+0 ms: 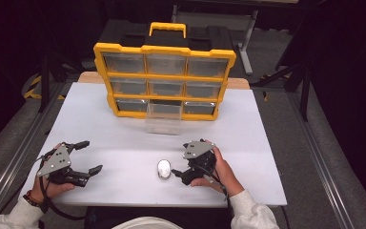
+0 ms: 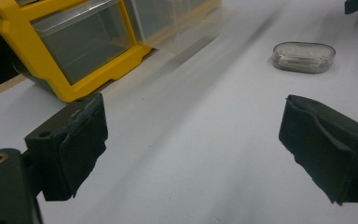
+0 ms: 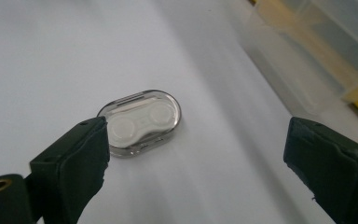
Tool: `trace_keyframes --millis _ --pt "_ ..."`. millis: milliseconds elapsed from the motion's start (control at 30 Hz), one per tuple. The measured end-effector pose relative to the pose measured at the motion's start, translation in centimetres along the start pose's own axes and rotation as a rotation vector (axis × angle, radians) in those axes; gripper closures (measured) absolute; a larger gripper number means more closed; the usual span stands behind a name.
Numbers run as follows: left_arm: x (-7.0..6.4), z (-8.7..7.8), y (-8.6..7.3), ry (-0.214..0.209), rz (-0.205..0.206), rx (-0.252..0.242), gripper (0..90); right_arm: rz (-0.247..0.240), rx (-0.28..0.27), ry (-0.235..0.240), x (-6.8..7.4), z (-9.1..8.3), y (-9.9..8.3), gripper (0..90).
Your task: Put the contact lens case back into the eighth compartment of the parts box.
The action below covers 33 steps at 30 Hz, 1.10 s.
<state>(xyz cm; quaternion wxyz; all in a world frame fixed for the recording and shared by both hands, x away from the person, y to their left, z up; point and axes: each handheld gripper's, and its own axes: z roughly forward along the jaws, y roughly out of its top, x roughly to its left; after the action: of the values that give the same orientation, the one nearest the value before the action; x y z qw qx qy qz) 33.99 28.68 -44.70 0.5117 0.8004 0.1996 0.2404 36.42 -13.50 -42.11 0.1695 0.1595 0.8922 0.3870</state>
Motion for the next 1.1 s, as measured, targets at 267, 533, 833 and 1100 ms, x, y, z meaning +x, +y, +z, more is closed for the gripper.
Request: trace_keyframes --millis 267,533,833,1100 --pt "0.0 0.0 0.0 -0.004 0.001 0.000 8.9 -0.021 0.060 0.097 0.8 2.7 0.5 7.0" --pt "-0.1 0.1 0.0 -0.009 0.002 0.007 9.0 -0.049 0.098 0.143 1.5 4.5 0.6 8.4" --pt "-0.1 0.1 0.0 -0.014 0.016 0.021 9.3 -0.039 0.120 0.165 1.2 5.9 0.5 16.0" --pt "-0.2 0.2 0.0 -0.011 0.013 0.027 9.6 0.010 0.109 0.208 0.8 6.1 0.3 24.2"
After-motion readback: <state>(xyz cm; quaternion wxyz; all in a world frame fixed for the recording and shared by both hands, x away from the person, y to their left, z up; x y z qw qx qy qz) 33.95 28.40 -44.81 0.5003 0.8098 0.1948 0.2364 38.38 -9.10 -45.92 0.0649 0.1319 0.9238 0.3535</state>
